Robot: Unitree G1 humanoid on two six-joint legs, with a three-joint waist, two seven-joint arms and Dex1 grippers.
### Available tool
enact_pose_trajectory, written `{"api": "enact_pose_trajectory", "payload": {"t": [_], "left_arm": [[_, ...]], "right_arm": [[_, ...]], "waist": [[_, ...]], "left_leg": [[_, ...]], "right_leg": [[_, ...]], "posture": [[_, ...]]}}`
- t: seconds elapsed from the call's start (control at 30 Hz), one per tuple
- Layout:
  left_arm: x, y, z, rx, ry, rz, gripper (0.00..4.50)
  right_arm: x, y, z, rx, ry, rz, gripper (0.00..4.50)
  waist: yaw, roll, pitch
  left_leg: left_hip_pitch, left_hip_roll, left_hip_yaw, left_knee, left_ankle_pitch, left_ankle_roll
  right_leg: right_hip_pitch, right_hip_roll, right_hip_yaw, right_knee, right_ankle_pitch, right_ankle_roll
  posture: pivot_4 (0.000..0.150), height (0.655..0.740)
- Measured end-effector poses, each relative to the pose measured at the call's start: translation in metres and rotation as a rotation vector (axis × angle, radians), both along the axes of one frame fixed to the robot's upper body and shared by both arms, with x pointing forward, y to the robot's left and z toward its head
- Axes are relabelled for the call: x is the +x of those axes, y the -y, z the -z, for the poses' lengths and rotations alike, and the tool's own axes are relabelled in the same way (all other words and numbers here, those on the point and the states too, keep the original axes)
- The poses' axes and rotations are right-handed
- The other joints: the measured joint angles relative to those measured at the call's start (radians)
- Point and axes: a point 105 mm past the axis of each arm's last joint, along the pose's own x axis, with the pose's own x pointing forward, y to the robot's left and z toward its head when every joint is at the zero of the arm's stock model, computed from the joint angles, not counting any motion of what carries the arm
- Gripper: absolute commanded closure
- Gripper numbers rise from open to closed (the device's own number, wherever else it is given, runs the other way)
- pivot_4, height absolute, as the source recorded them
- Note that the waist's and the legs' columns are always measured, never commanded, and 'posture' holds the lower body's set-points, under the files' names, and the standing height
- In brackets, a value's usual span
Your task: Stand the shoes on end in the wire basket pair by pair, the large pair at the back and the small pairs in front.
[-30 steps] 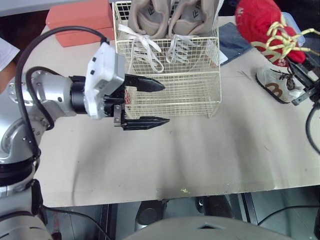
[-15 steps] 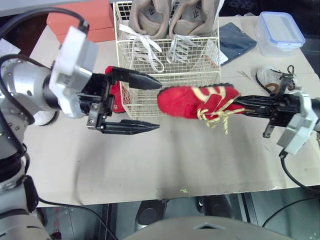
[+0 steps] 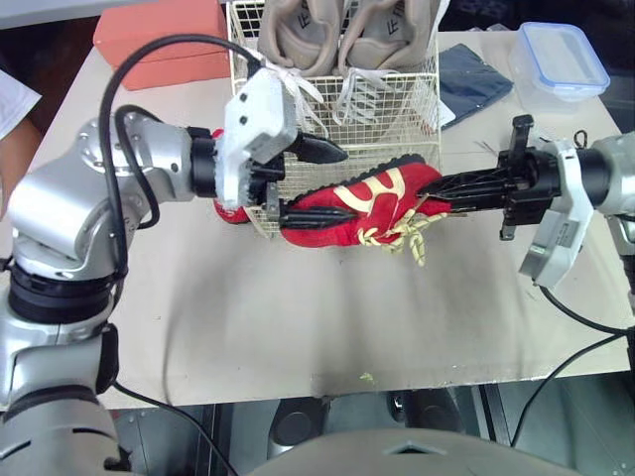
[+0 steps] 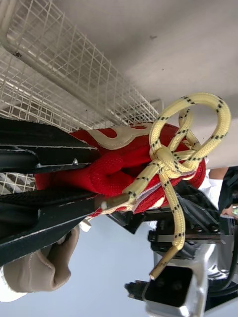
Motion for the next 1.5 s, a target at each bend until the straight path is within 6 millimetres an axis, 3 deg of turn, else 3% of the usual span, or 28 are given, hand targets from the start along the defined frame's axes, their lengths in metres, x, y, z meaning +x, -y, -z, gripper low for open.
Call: {"api": "enact_pose_trajectory", "payload": {"t": [0.17,0.2,0.37,0.5,0.53,0.67,0.73,0.77,0.87,0.97,1.07,1.17,1.4,1.47,1.5], "left_arm": [[-0.005,0.002,0.003,0.003,-0.049,0.030,3.56],[-0.007,0.001,0.004,0.003,-0.067,0.035,3.94],[-0.007,0.000,0.001,-0.023,-0.086,0.025,4.00],[-0.006,0.004,-0.005,-0.095,-0.023,0.049,4.00],[-0.008,0.005,-0.009,-0.139,0.007,0.074,4.00],[-0.004,0.009,-0.030,-0.288,0.126,0.065,4.00],[0.005,0.009,-0.039,-0.371,0.182,0.012,4.00],[0.011,0.013,-0.043,-0.432,0.216,-0.021,4.00],[0.015,0.023,-0.045,-0.540,0.261,-0.043,4.00],[0.019,0.027,-0.033,-0.572,0.253,-0.079,4.00],[0.020,0.028,-0.029,-0.584,0.265,-0.092,4.00],[0.020,0.027,-0.030,-0.588,0.288,-0.093,4.00],[0.019,0.025,-0.022,-0.600,0.255,-0.087,4.00],[0.019,0.024,-0.021,-0.609,0.246,-0.089,2.99],[0.018,0.023,-0.020,-0.611,0.235,-0.088,2.82]], "right_arm": [[0.002,0.000,0.000,0.011,0.019,0.005,4.50],[0.001,-0.001,0.000,0.016,0.028,0.001,4.13],[0.002,-0.001,-0.006,0.067,0.021,0.005,2.07],[0.006,0.008,-0.013,0.164,-0.170,0.066,0.23],[0.010,0.013,-0.012,0.194,-0.252,0.101,0.00],[0.026,0.034,0.009,0.305,-0.710,0.301,0.00],[0.026,0.035,0.015,0.408,-0.957,0.342,0.00],[0.023,0.029,0.013,0.494,-1.126,0.328,0.00],[0.014,0.009,-0.011,0.685,-1.389,0.192,0.00],[0.009,0.000,-0.034,0.806,-1.537,0.088,0.00],[0.014,-0.003,-0.043,0.903,-1.638,0.054,0.00],[0.017,-0.003,-0.045,0.921,-1.651,0.082,1.16],[0.026,0.001,-0.037,0.941,-1.631,0.159,4.43],[0.027,0.000,-0.036,0.949,-1.635,0.154,4.50],[0.028,-0.001,-0.036,0.950,-1.637,0.152,4.50]], "waist": [[0.000,0.000,0.000],[0.000,0.000,0.000],[0.002,0.000,0.000],[0.005,0.000,0.000],[0.005,0.000,0.000],[0.010,0.000,0.000],[0.011,0.000,0.000],[0.009,0.000,0.000],[0.002,0.000,0.000],[0.004,0.000,0.000],[0.007,0.000,0.000],[0.011,0.000,0.000],[0.007,0.000,0.000],[0.005,0.000,0.000],[0.004,0.000,0.000]], "left_leg": [[0.000,0.000,0.000,0.000,0.000,0.000],[0.000,0.000,0.000,0.000,0.000,0.000],[0.000,0.000,0.000,0.000,0.000,0.000],[0.000,0.000,0.000,0.001,0.000,0.000],[0.000,0.000,0.000,0.000,0.000,0.000],[-0.001,0.000,-0.001,0.001,0.000,0.000],[-0.001,0.000,-0.001,0.001,0.000,0.000],[0.000,0.000,-0.001,0.001,0.000,0.000],[0.000,0.000,0.000,0.001,0.000,0.000],[0.000,0.000,-0.001,0.001,0.000,0.000],[0.000,0.000,-0.001,0.001,0.000,0.000],[-0.001,-0.001,-0.001,0.001,0.000,0.000],[-0.001,-0.001,-0.001,0.000,0.000,0.001],[0.000,-0.001,-0.001,0.000,0.000,0.001],[0.000,0.000,-0.001,0.000,0.000,0.001]], "right_leg": [[0.000,0.000,0.000,0.001,0.000,0.000],[0.000,0.000,0.000,0.000,0.000,0.000],[0.000,0.000,0.000,0.000,0.000,0.000],[0.000,-0.001,0.000,0.000,0.000,0.000],[0.000,-0.002,0.000,0.000,0.000,0.000],[0.000,-0.004,-0.001,0.000,0.000,0.000],[0.000,-0.004,-0.001,0.001,0.000,0.000],[0.000,-0.004,0.000,0.001,0.000,0.000],[0.000,-0.004,0.001,0.001,0.000,0.000],[0.000,-0.004,0.000,0.001,0.000,0.000],[0.000,-0.004,0.000,0.001,0.000,0.000],[0.000,-0.003,-0.001,0.000,0.000,0.000],[0.000,-0.002,-0.001,0.000,0.000,0.000],[0.000,-0.002,0.000,0.001,0.000,0.000],[0.000,-0.002,0.000,0.001,0.000,0.000]], "posture": [[0.150,0.7400],[0.150,0.7400],[0.150,0.7400],[0.150,0.7400],[0.150,0.7400],[0.150,0.7400],[0.150,0.7400],[0.150,0.7400],[0.150,0.7400],[0.150,0.7400],[0.150,0.7400],[0.150,0.7400],[0.150,0.7400],[0.150,0.7400],[0.150,0.7400]]}}
